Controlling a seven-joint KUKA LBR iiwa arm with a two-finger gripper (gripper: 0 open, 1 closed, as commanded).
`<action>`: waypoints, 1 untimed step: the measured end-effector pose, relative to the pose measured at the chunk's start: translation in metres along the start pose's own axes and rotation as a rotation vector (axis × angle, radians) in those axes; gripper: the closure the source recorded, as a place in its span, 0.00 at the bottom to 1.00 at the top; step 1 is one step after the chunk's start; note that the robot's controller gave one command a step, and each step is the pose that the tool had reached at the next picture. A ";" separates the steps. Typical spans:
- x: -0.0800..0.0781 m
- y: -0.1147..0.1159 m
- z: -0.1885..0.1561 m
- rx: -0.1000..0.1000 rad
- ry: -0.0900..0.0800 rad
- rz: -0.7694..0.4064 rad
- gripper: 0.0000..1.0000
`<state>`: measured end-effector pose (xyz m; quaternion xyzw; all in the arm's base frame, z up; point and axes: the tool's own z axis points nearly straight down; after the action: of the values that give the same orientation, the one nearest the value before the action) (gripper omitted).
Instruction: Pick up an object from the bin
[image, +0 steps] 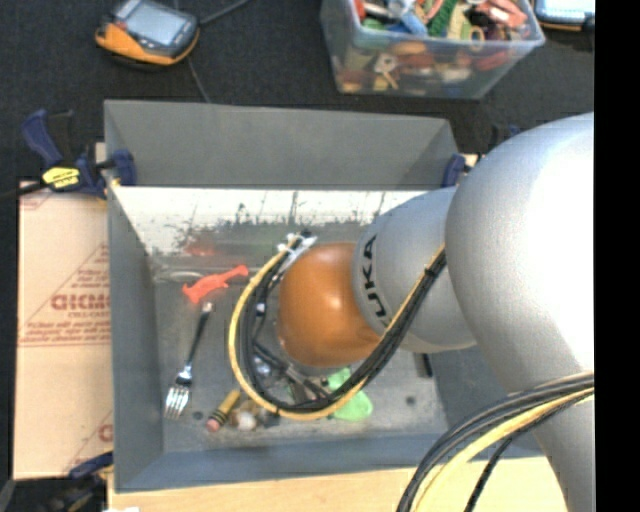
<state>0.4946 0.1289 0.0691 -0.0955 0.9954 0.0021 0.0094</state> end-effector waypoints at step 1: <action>0.002 0.000 -0.013 0.000 0.009 0.002 1.00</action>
Offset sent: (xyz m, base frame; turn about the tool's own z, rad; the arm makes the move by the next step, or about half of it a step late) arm -0.0016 -0.0003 0.0502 0.0015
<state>0.4920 0.1282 0.0822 -0.0945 0.9955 0.0015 0.0048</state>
